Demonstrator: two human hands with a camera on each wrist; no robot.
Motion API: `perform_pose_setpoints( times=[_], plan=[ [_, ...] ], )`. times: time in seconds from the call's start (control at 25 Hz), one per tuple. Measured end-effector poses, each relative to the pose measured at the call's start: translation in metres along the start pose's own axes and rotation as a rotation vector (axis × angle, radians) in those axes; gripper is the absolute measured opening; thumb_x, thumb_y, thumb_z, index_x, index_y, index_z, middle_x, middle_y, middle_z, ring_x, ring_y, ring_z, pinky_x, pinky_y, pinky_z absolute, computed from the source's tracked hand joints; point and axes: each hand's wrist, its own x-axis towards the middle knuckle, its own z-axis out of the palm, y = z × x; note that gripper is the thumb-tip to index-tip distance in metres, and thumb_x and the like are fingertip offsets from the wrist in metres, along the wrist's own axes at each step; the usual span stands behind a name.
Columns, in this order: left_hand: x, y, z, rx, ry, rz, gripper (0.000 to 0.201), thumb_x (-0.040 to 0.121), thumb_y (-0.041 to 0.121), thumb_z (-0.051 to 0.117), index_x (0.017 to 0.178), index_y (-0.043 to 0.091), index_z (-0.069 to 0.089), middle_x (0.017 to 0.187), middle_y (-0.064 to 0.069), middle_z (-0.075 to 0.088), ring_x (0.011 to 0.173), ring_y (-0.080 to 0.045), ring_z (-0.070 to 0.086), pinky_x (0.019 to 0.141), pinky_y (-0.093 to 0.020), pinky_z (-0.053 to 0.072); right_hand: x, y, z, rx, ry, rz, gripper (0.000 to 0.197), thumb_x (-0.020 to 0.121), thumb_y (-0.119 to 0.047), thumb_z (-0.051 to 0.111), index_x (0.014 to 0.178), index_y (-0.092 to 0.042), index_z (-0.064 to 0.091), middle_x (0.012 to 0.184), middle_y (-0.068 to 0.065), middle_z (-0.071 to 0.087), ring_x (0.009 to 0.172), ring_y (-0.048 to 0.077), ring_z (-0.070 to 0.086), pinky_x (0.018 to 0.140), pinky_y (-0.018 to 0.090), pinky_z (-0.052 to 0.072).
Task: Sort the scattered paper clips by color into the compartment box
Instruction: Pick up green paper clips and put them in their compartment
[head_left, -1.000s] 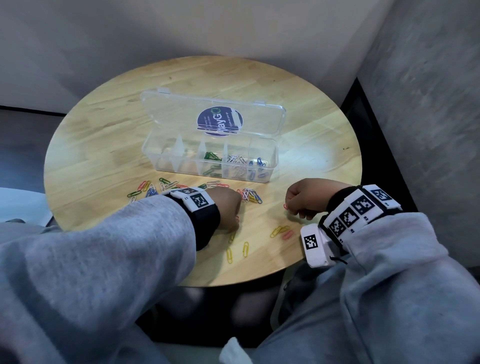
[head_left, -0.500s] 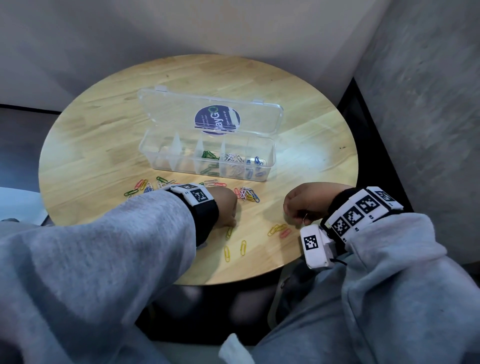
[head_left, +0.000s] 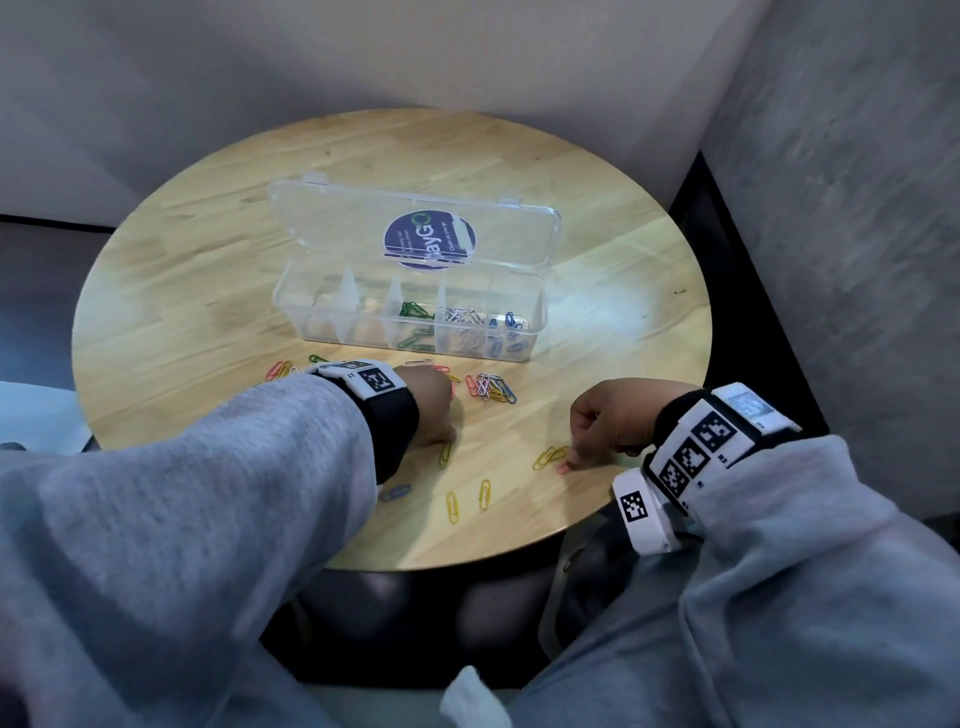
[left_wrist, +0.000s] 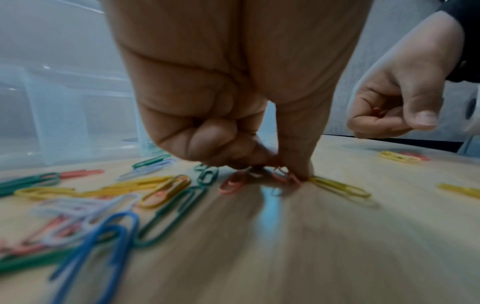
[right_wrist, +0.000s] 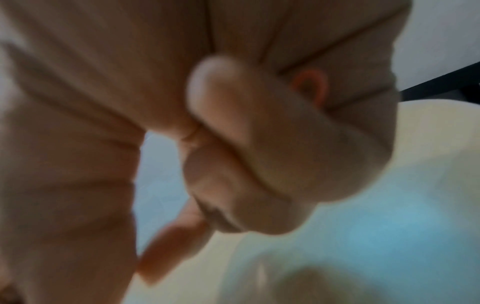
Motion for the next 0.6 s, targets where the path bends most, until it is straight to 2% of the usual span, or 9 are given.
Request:
perform_pose_setpoints(
  times=[0.16, 0.24, 0.28, 0.36, 0.44, 0.48, 0.52, 0.6],
  plan=[
    [-0.003, 0.0, -0.002, -0.027, -0.014, 0.004, 0.033, 0.088, 0.034, 0.058, 0.109, 0.009, 0.064, 0.104, -0.007, 0.064, 0.085, -0.021, 0.049, 0.069, -0.025, 0.037, -0.002, 0.0, 0.002, -0.049, 0.047, -0.062, 0.013, 0.074, -0.027, 0.076, 0.075, -0.026, 0.063, 0.058, -0.01, 0.046, 0.052, 0.006, 0.041, 0.051, 0.02, 0.032],
    [-0.005, -0.003, -0.006, -0.068, -0.015, 0.007, 0.025, 0.088, 0.034, 0.058, 0.099, 0.012, 0.065, 0.093, -0.003, 0.062, 0.083, -0.019, 0.049, 0.067, -0.024, 0.036, -0.002, -0.001, 0.004, -0.074, 0.045, -0.1, 0.014, 0.074, -0.024, 0.075, 0.077, -0.027, 0.062, 0.058, -0.009, 0.044, 0.051, 0.005, 0.04, 0.051, 0.021, 0.031],
    [-0.006, -0.007, -0.008, -0.12, -0.013, 0.015, 0.017, 0.088, 0.033, 0.059, 0.088, 0.016, 0.065, 0.082, 0.0, 0.06, 0.08, -0.018, 0.05, 0.063, -0.024, 0.036, -0.002, -0.002, 0.005, -0.092, 0.042, -0.112, 0.014, 0.075, -0.023, 0.074, 0.077, -0.027, 0.062, 0.059, -0.009, 0.044, 0.052, 0.005, 0.041, 0.052, 0.021, 0.031],
    [-0.006, -0.017, -0.013, -0.395, -0.032, 0.045, 0.022, 0.088, 0.029, 0.061, 0.068, 0.02, 0.057, 0.065, 0.003, 0.058, 0.068, -0.016, 0.053, 0.059, -0.022, 0.039, 0.0, -0.005, 0.009, -0.152, 0.052, -0.116, 0.014, 0.076, -0.024, 0.074, 0.079, -0.026, 0.061, 0.063, -0.01, 0.046, 0.058, 0.004, 0.042, 0.053, 0.021, 0.032],
    [-0.009, -0.022, -0.019, -0.895, -0.073, 0.064, 0.024, 0.089, 0.017, 0.061, 0.067, 0.015, 0.053, 0.065, -0.003, 0.06, 0.053, -0.011, 0.055, 0.058, -0.02, 0.048, 0.004, -0.007, 0.012, -0.221, 0.075, -0.114, 0.015, 0.076, -0.027, 0.074, 0.078, -0.025, 0.06, 0.068, -0.013, 0.048, 0.065, 0.004, 0.045, 0.056, 0.02, 0.035],
    [-0.012, -0.023, -0.023, -1.132, -0.08, 0.062, 0.024, 0.09, 0.009, 0.059, 0.067, 0.012, 0.051, 0.068, -0.007, 0.059, 0.047, -0.008, 0.056, 0.053, -0.018, 0.051, 0.007, -0.009, 0.015, -0.251, 0.085, -0.118, 0.015, 0.077, -0.027, 0.074, 0.077, -0.024, 0.059, 0.068, -0.014, 0.049, 0.066, 0.004, 0.047, 0.058, 0.022, 0.038],
    [-0.015, -0.024, -0.026, -1.31, -0.077, 0.05, 0.025, 0.091, 0.003, 0.055, 0.067, 0.009, 0.049, 0.069, -0.01, 0.059, 0.043, -0.007, 0.056, 0.048, -0.016, 0.051, 0.009, -0.01, 0.016, -0.282, 0.097, -0.127, 0.014, 0.078, -0.026, 0.072, 0.077, -0.024, 0.059, 0.068, -0.013, 0.05, 0.067, 0.007, 0.048, 0.061, 0.023, 0.04],
    [-0.018, -0.024, -0.031, -1.511, -0.059, 0.013, 0.029, 0.091, -0.003, 0.047, 0.065, 0.009, 0.046, 0.068, -0.012, 0.057, 0.04, -0.008, 0.056, 0.042, -0.014, 0.049, 0.012, -0.011, 0.018, -0.324, 0.118, -0.135, 0.012, 0.078, -0.025, 0.069, 0.074, -0.023, 0.059, 0.066, -0.01, 0.052, 0.069, 0.012, 0.05, 0.064, 0.025, 0.043]
  ],
)
